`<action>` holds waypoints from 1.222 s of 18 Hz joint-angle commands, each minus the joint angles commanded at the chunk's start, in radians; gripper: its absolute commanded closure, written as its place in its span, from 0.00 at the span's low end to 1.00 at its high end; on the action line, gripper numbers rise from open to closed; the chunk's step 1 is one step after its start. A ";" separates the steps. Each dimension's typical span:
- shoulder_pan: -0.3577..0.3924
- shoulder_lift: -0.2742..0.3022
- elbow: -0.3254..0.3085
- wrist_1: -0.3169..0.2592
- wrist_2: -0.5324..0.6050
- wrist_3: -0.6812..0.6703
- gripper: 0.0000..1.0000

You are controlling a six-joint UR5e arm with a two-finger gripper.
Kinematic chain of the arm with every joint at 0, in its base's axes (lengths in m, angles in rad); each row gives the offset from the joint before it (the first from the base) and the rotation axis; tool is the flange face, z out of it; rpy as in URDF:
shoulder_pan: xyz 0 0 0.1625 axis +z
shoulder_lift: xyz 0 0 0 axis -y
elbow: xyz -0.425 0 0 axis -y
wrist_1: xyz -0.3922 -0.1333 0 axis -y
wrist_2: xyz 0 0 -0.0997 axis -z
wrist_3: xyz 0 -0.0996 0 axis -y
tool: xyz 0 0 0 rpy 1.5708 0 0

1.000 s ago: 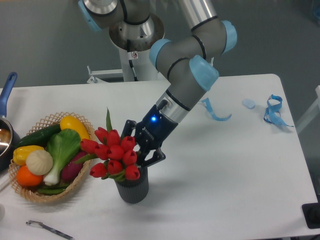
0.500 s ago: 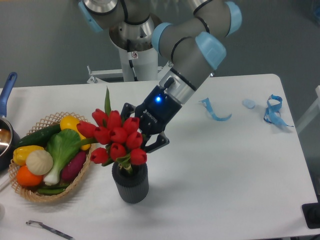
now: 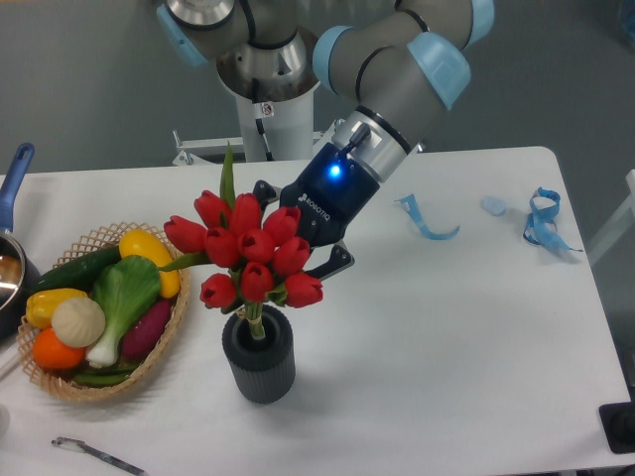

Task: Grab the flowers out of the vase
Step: 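Lift the gripped tulips straight up out of the grey vase, then carry the tulip bunch up and away from the vase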

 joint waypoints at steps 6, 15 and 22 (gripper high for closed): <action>0.041 0.003 0.021 -0.002 -0.083 -0.035 0.55; 0.112 -0.009 0.113 -0.002 -0.078 -0.045 0.55; 0.166 -0.115 0.181 0.000 -0.066 0.052 0.55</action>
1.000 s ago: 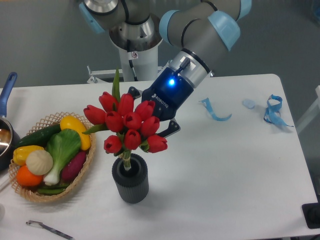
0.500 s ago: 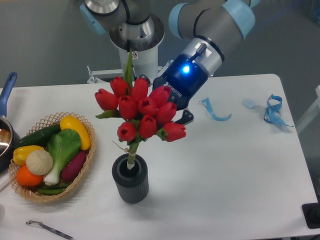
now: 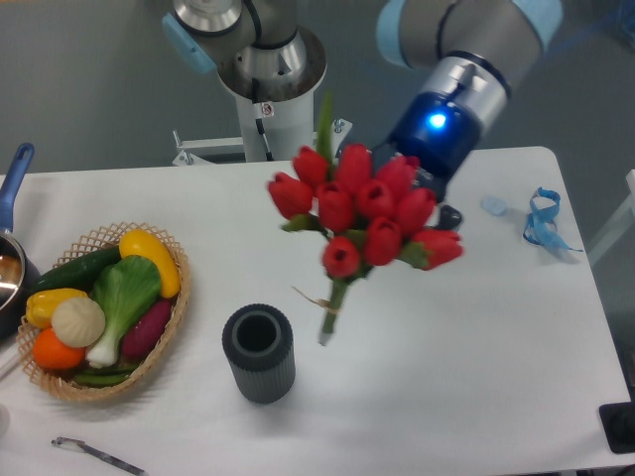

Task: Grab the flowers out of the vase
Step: 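Carry the tulip bunch up and away from the vase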

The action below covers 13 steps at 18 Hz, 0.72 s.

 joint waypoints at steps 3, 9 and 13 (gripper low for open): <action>0.009 -0.016 0.012 0.000 0.009 0.003 0.55; 0.011 -0.017 0.011 0.000 0.011 0.000 0.55; 0.011 -0.017 0.011 0.000 0.011 0.000 0.55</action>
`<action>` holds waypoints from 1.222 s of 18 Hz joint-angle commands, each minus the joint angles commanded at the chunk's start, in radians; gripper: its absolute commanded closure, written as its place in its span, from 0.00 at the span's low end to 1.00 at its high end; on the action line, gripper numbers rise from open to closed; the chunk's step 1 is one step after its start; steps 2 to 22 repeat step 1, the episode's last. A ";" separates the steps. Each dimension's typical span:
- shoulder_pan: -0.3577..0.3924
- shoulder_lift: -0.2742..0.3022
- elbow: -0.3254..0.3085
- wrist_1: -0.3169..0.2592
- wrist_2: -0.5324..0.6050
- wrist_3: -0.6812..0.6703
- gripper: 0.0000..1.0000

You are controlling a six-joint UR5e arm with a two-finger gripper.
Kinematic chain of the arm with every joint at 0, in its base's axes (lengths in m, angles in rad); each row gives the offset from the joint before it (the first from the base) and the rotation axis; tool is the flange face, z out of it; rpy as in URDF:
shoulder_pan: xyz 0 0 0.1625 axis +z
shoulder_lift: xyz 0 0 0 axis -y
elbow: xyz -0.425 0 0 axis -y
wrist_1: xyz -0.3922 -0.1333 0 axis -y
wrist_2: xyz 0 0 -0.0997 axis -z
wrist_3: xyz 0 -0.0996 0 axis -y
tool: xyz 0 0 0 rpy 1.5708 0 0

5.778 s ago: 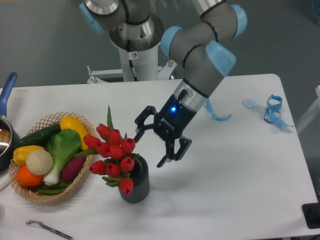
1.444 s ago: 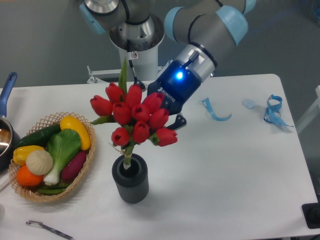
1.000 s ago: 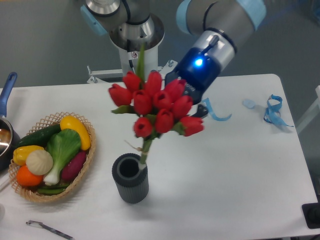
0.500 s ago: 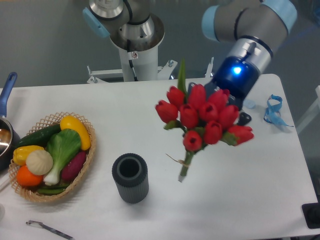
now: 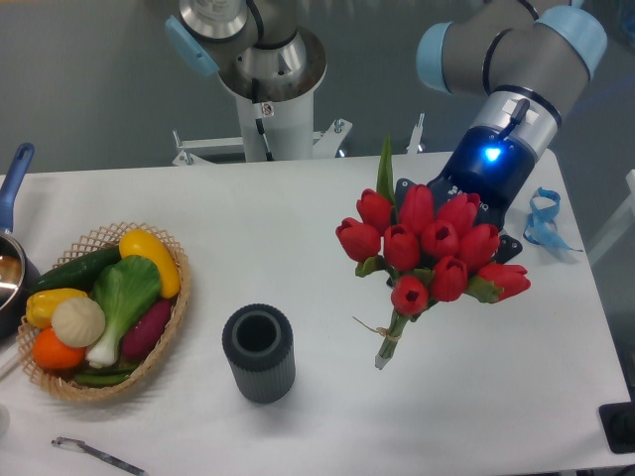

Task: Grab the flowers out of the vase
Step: 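Carry the tulip bunch up and away from the vase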

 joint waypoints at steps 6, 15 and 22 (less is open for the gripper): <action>-0.002 0.000 -0.003 0.000 0.002 0.000 0.55; -0.002 0.000 -0.003 0.000 0.002 0.000 0.55; -0.002 0.000 -0.003 0.000 0.002 0.000 0.55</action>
